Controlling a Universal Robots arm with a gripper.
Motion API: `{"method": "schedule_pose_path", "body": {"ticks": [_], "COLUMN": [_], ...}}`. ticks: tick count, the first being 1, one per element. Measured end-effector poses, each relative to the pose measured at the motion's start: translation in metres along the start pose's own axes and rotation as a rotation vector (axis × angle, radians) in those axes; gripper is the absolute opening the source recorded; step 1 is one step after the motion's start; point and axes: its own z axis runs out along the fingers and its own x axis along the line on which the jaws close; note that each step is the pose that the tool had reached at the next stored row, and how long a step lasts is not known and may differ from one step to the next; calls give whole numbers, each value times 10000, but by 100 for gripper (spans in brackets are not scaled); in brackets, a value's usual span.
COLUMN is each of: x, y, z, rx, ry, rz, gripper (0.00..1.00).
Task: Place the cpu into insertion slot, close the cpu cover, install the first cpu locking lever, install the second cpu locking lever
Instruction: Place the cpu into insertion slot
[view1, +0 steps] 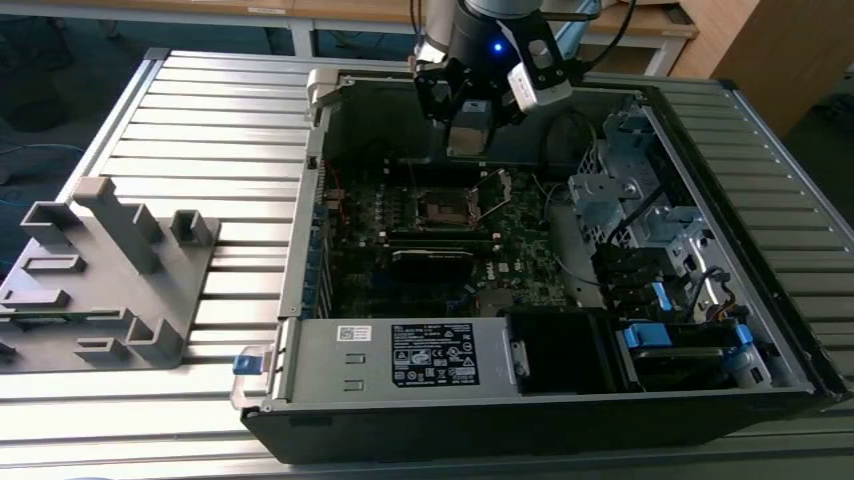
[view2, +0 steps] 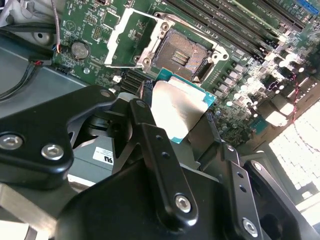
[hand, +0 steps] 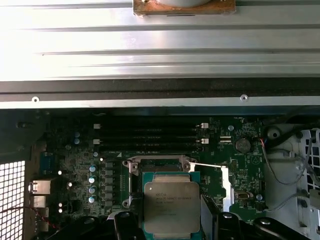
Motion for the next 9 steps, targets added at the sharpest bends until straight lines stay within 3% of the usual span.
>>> {"method": "schedule_pose_path", "body": {"ticks": [9], "x": [-1], "y": [-3], "z": [38], "rx": [-2], "ry": [-1], "rz": [0], "gripper": [54]}}
